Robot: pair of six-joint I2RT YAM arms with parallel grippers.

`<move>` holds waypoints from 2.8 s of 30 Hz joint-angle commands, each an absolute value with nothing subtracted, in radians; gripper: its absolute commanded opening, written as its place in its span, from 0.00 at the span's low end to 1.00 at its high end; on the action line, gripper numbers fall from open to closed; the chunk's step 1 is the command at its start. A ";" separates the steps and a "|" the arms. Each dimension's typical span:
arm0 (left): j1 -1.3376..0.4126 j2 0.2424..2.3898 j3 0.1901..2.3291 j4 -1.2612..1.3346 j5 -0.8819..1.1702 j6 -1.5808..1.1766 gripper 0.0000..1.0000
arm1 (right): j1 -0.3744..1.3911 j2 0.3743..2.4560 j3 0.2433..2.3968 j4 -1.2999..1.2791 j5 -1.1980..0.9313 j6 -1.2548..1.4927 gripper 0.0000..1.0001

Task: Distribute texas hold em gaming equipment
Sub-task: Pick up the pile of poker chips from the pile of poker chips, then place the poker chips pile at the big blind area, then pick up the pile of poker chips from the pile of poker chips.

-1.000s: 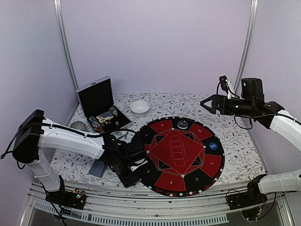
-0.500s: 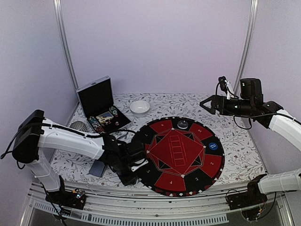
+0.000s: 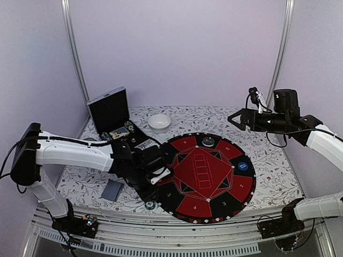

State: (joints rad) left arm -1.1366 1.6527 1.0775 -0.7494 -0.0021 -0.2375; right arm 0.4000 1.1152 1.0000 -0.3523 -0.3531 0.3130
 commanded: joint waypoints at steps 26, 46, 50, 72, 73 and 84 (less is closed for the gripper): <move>-0.755 2.131 1.546 -0.789 -0.085 -0.051 0.20 | 0.402 1.105 1.007 -0.380 -0.322 0.286 0.99; -0.756 2.014 1.566 -0.789 -0.040 -0.074 0.64 | 0.422 1.118 1.019 -0.382 -0.352 0.327 0.99; -0.748 1.868 1.479 -0.748 -0.024 -0.093 0.69 | 0.590 1.184 1.056 -0.394 -0.271 0.350 0.99; -0.409 1.388 1.033 -0.757 -0.034 -0.203 0.87 | 1.302 2.219 1.894 -0.885 -0.014 0.167 0.99; -0.408 1.386 1.026 -0.754 -0.032 -0.200 0.87 | 1.305 2.247 1.915 -0.891 -0.023 0.162 0.99; -0.407 1.389 0.997 -0.726 -0.001 -0.184 0.87 | 1.322 2.402 2.003 -0.952 0.026 0.172 0.88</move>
